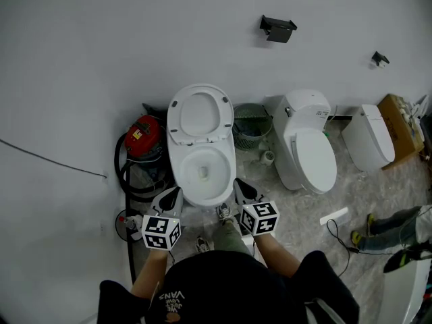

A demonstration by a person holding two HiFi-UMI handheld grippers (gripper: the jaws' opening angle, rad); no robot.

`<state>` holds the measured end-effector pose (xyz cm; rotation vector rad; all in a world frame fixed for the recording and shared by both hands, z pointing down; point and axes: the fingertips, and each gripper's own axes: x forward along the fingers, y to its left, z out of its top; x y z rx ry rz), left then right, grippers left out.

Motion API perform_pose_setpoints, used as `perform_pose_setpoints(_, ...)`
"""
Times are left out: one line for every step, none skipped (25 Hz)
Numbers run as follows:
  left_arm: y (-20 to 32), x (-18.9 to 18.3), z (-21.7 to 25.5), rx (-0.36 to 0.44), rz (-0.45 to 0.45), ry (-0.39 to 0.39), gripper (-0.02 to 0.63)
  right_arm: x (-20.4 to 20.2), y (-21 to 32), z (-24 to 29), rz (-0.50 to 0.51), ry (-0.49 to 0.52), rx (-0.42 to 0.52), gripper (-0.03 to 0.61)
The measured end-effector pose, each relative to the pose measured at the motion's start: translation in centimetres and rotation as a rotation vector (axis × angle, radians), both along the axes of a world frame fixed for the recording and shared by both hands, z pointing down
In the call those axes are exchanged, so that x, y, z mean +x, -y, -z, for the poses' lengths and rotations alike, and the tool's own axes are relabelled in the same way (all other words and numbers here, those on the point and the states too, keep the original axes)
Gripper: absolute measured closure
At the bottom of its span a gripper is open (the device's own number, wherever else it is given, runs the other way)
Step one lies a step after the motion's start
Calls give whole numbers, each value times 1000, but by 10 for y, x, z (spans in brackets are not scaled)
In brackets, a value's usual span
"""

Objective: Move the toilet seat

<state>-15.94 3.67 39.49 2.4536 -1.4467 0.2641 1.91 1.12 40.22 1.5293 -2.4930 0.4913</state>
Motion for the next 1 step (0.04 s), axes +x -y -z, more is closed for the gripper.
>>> perform_pose_setpoints(0,0,0,-1,0,-2,614,0,0,0,-1,1,-1,581)
